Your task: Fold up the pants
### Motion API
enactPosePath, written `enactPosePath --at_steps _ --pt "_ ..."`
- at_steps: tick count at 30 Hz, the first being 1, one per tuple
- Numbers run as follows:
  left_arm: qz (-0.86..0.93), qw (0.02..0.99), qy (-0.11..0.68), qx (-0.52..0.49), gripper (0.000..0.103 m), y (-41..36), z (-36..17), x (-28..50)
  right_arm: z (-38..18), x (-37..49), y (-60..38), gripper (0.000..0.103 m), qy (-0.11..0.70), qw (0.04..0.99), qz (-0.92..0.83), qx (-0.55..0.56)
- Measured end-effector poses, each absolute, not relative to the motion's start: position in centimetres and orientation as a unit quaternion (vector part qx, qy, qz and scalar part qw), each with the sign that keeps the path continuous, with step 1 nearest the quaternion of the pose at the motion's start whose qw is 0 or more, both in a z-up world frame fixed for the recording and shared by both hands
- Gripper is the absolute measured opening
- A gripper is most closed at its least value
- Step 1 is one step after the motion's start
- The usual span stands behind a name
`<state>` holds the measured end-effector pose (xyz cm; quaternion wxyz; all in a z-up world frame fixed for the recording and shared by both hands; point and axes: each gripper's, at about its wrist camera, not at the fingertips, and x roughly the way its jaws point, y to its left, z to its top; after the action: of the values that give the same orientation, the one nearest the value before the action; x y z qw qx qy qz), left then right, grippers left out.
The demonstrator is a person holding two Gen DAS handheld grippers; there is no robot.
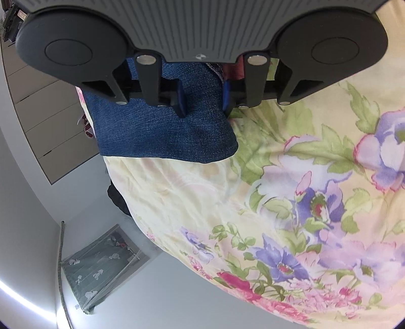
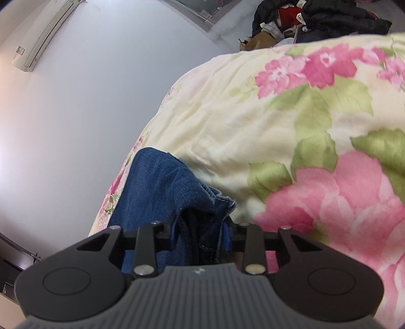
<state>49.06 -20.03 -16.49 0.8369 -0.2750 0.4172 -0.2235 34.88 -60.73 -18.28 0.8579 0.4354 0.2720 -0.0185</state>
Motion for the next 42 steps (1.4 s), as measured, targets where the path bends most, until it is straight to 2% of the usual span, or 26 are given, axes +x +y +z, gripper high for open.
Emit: enactPosePath --at_steps 11,16,24,35,42 --pt "-0.217 0.848 0.421 -0.237 0.025 -14.7 -9.8 44.8 -12.7 30.3 -55.6 0.025 0.282 0.857 0.027 0.431" --pt "-0.189 0.857 0.429 -0.214 0.025 -7.5 -6.7 40.7 -12.6 27.9 -49.0 0.025 0.286 0.841 0.075 0.454" --pt "-0.113 0.876 0.433 -0.18 0.025 8.0 -3.1 33.9 -13.9 25.4 -32.8 0.025 0.305 0.804 0.169 0.481" --pt "-0.057 0.879 0.426 -0.204 0.025 24.6 -4.8 31.8 -14.5 25.9 -15.0 0.024 0.336 0.784 0.235 0.467" --pt "-0.057 0.868 0.44 -0.224 0.025 29.7 -10.0 32.6 -17.9 25.3 -9.5 0.024 0.372 0.78 0.23 0.448"
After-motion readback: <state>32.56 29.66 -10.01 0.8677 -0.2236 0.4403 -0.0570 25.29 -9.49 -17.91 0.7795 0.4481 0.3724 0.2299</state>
